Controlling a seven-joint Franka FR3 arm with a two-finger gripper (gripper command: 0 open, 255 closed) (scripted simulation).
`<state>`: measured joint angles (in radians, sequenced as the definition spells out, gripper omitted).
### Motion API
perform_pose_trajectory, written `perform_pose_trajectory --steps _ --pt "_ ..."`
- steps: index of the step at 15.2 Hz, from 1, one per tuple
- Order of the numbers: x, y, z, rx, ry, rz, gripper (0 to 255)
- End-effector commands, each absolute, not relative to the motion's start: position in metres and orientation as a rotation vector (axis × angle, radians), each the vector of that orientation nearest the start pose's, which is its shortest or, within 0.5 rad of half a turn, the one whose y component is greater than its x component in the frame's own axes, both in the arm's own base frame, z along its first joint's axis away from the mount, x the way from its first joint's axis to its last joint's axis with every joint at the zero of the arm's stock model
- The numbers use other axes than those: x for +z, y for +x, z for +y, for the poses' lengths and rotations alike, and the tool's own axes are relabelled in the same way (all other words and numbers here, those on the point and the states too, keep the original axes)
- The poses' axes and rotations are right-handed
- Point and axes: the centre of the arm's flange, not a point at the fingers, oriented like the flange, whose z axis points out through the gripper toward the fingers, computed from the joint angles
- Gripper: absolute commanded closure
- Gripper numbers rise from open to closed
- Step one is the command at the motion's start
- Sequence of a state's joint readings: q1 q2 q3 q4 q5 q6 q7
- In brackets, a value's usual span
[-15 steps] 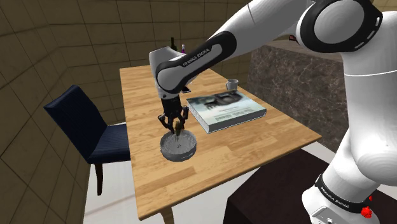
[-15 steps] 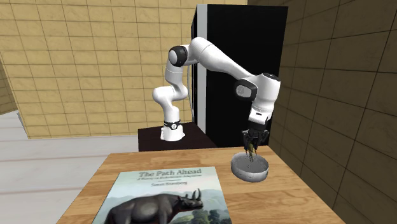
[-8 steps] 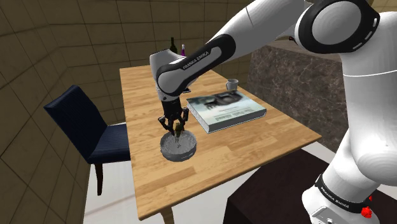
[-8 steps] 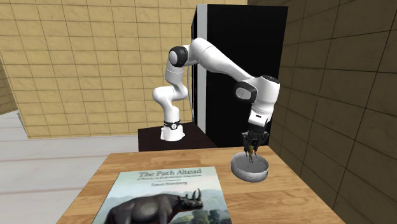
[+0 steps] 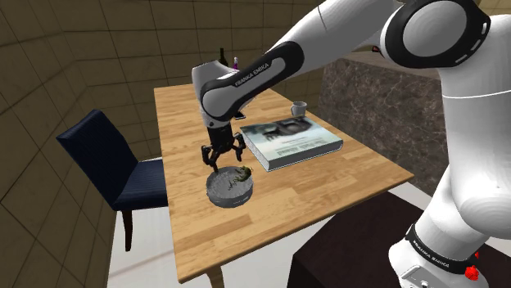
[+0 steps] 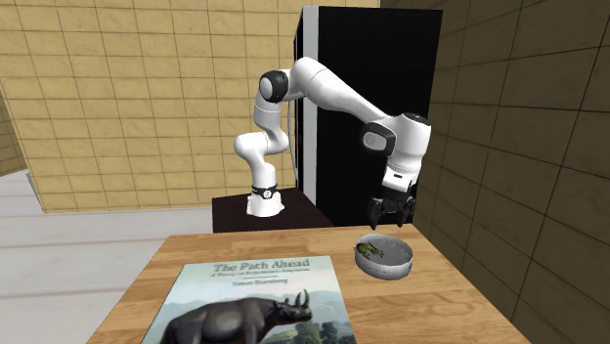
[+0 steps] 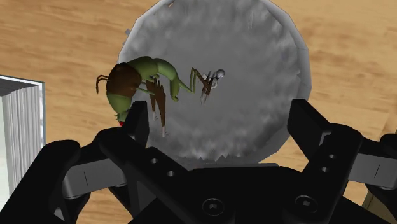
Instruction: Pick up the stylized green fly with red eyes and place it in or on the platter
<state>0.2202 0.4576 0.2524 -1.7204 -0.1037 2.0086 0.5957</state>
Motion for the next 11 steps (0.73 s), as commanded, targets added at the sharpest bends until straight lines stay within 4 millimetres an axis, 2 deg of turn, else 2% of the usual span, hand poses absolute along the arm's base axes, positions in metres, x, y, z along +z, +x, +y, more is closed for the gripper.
perform_pose_trajectory --steps 1,3,11 --pt "0.335 0.586 0.276 0.229 -3.190 0.141 0" --pt "0.358 0.589 0.278 0.229 -3.190 0.141 0" --pt "0.358 0.589 0.278 0.229 -3.190 0.141 0"
